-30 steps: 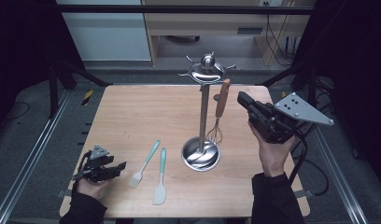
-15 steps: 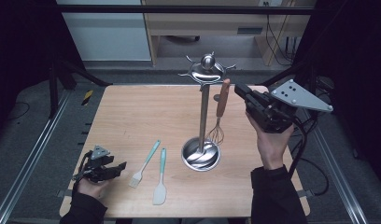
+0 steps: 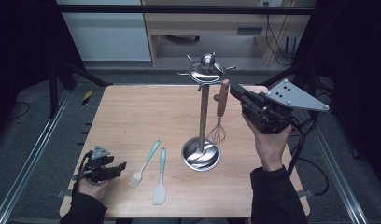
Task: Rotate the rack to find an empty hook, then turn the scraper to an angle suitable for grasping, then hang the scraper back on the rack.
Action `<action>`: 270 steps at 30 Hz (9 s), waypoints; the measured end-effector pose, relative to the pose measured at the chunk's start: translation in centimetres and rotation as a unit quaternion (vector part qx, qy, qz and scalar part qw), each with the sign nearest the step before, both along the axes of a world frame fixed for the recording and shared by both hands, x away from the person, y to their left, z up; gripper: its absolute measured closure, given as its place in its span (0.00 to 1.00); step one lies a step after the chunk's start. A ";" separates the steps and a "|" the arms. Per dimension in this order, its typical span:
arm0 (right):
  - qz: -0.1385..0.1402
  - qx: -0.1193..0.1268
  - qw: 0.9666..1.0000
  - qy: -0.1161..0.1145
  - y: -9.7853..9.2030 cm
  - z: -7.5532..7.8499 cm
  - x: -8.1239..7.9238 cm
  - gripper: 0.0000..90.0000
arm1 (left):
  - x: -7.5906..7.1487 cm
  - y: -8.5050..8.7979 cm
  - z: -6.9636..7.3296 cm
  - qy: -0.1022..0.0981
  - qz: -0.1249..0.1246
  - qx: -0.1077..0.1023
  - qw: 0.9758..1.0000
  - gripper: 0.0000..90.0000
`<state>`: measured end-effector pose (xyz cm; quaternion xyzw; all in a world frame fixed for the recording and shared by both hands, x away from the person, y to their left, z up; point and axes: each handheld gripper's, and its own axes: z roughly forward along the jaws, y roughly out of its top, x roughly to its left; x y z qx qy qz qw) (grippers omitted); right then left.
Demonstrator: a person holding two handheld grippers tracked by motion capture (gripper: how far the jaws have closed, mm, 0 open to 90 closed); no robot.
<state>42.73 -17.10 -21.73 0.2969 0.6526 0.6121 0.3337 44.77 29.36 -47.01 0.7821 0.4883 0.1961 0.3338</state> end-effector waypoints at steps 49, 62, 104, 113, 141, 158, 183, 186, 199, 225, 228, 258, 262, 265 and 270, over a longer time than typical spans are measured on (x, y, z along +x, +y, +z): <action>-0.105 -0.046 0.980 0.165 -7.7 -17.9 1.1 0.34 | -0.5 -1.3 0.4 -0.004 -0.019 -0.001 1.000 0.44; -0.125 -0.083 0.965 0.215 -9.0 -22.3 0.9 0.25 | -1.0 -3.2 0.8 -0.013 -0.045 -0.008 0.999 0.43; -0.113 -0.120 0.952 0.258 -8.8 -24.2 0.3 0.28 | 0.0 -13.6 -0.4 0.039 -0.097 0.038 0.994 0.57; -0.113 -0.122 0.952 0.256 -8.9 -24.1 0.2 0.29 | -0.1 -13.8 -1.1 0.060 -0.092 0.042 0.993 0.72; -0.119 -0.120 0.950 0.261 -9.1 -24.1 0.3 0.28 | 0.0 -13.1 -0.8 0.090 -0.081 0.063 0.991 0.87; -0.119 -0.121 0.950 0.262 -9.1 -24.1 0.3 0.28 | -0.7 -13.1 -0.8 0.105 -0.056 0.068 0.990 0.87; -0.120 -0.119 0.949 0.265 -9.2 -24.1 0.3 0.28 | -0.2 -12.4 -0.9 0.091 -0.084 0.075 0.989 0.86; -0.120 -0.118 0.949 0.267 -9.1 -24.1 0.3 0.28 | -0.2 -12.8 -0.8 0.095 -0.073 0.086 0.989 0.88; -0.121 -0.119 0.949 0.265 -9.2 -24.1 0.3 0.28 | 0.1 -12.3 -0.6 0.094 -0.079 0.072 0.990 0.89; -0.124 -0.115 0.949 0.266 -9.3 -24.1 0.4 0.27 | -2.5 -9.2 5.3 -0.055 -0.063 -0.027 0.996 0.89; -0.125 -0.111 0.948 0.271 -9.3 -24.1 0.4 0.27 | -2.8 -8.9 6.0 -0.074 -0.061 -0.041 0.995 0.89; -0.124 -0.114 0.949 0.268 -9.4 -24.1 0.5 0.27 | -7.0 -8.7 13.6 -0.219 -0.090 -0.127 0.963 0.89; -0.124 -0.114 0.949 0.266 -9.4 -24.2 0.6 0.27 | -7.4 -8.9 14.2 -0.228 -0.098 -0.133 0.960 0.89; -0.126 -0.113 0.949 0.266 -9.6 -24.3 0.6 0.27 | -7.6 -9.0 14.6 -0.234 -0.101 -0.138 0.957 0.89; -0.126 -0.112 0.949 0.268 -9.6 -24.3 0.6 0.27 | -7.8 -9.1 15.2 -0.243 -0.106 -0.146 0.953 0.89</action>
